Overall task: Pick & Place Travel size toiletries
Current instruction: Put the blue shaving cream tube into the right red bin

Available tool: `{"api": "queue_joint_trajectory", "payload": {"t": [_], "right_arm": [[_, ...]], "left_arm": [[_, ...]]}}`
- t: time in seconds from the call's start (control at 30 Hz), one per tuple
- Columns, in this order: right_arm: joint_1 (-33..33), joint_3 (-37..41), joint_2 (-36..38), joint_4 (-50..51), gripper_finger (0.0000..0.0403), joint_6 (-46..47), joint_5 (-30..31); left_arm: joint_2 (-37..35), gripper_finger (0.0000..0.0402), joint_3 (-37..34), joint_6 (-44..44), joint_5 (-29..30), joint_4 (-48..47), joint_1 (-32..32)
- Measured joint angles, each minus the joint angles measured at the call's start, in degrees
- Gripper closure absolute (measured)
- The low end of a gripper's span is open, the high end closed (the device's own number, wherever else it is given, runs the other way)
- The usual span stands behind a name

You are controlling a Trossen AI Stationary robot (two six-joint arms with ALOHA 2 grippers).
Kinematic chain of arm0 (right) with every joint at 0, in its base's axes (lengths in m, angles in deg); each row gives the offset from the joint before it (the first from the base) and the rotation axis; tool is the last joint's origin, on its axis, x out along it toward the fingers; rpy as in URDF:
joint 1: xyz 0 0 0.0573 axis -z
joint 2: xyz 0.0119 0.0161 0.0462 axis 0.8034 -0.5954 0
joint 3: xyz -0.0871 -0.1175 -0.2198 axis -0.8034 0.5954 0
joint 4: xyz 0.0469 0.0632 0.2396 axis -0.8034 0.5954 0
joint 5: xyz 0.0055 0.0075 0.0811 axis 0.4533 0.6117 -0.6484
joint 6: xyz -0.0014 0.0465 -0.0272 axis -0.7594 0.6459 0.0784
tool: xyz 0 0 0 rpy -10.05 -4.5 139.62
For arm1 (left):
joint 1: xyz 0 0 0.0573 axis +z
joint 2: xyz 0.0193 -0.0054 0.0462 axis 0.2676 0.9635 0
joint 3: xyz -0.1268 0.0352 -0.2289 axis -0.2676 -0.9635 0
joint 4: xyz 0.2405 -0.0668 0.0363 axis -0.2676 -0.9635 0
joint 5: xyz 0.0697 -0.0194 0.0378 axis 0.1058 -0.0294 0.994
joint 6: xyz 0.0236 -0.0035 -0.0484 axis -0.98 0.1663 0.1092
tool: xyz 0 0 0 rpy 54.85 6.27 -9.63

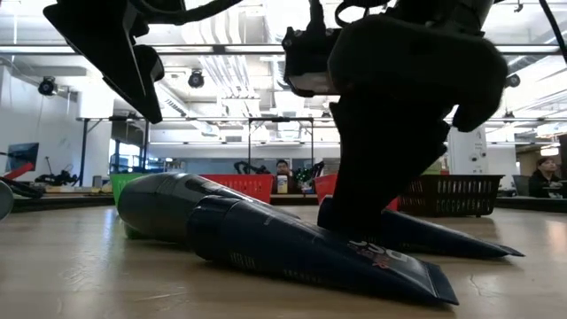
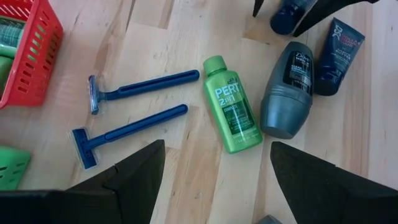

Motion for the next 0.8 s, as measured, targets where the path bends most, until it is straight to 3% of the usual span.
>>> {"api": "queue_joint_trajectory", "payload": {"t": [0.37,0.53,0.63,0.7,0.8], "right_arm": [[0.0,0.0,2.0,3.4,0.0281,1.3,0.4],[1.2,-0.8,11.3,8.6,0.0281,2.3,0.4],[3.7,-0.8,18.9,15.4,0.0263,7.0,4.2],[6.7,-0.5,23.9,19.8,0.0251,10.8,8.2],[14.5,0.5,29.3,22.3,0.0251,11.7,9.1]], "left_arm": [[0.0,0.0105,0.0,-1.4,3.4,0.0,0.0],[0.0,0.0105,0.0,2.1,3.9,0.3,-0.6],[0.0,0.0105,0.0,2.8,6.1,1.6,-1.4],[0.0,0.0105,0.0,3.4,8.4,1.5,-1.8],[0.0,0.0105,0.5,4.0,11.2,2.0,-1.9]]}}
